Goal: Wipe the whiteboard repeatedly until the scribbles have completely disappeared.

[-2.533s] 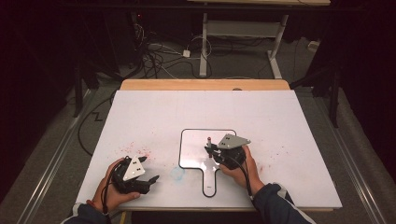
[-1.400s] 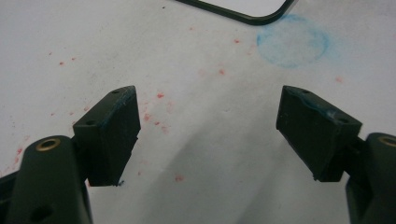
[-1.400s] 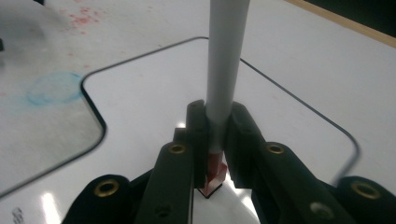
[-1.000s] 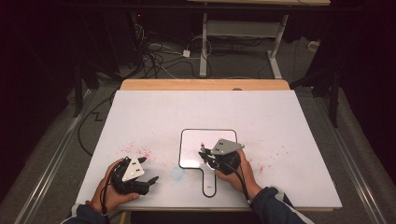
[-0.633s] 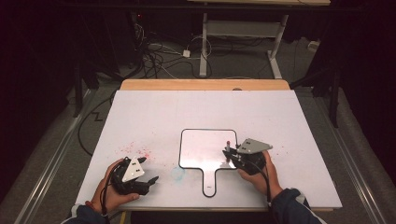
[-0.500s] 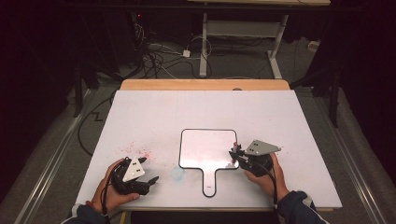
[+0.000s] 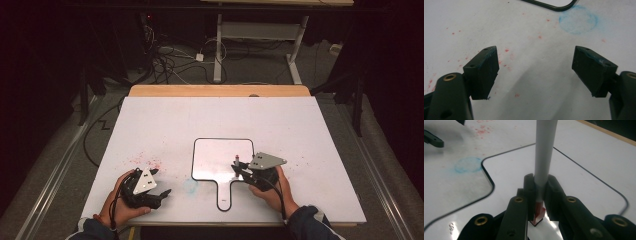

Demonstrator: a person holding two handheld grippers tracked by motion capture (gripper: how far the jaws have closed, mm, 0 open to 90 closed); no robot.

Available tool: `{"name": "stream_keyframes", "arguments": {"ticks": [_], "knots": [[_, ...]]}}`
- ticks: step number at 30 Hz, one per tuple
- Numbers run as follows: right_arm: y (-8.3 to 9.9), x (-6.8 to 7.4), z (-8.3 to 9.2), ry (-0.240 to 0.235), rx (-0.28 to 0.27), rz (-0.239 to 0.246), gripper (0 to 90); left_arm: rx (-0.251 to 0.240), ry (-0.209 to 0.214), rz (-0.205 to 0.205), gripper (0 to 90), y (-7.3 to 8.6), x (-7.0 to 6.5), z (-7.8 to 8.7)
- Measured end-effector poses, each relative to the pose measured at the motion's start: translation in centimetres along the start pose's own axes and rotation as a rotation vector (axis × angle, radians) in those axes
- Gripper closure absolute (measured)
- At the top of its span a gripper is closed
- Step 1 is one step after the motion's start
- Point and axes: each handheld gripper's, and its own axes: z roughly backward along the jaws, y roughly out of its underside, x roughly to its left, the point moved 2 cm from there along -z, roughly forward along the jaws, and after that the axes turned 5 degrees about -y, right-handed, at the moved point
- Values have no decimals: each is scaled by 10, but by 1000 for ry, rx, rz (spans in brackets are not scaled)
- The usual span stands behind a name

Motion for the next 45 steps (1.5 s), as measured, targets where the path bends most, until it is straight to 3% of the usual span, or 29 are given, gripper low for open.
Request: {"name": "stream_keyframes", "arguments": {"ticks": [6, 10, 22, 31, 35, 40, 45], "knots": [[-12, 16, -21, -44, -4, 36, 820, -2, 0, 4, 208, 1, 1, 0], [-13, 18, -23, -48, 1, 49, 820, -3, -2, 4, 208, 2, 1, 2], [18, -21, 34, 75, 27, -21, 820, -1, -3, 4, 208, 0, 0, 1], [19, -22, 39, 103, 49, -21, 820, -1, -1, 5, 208, 0, 1, 0], [16, -23, 43, 106, 30, -33, 819, -5, -2, 9, 208, 1, 3, 0], [8, -24, 56, 101, -8, -50, 818, -6, -4, 18, 208, 2, 4, -2], [11, -26, 69, 120, 9, -82, 818, -20, -11, 18, 208, 0, 5, 0]]}}
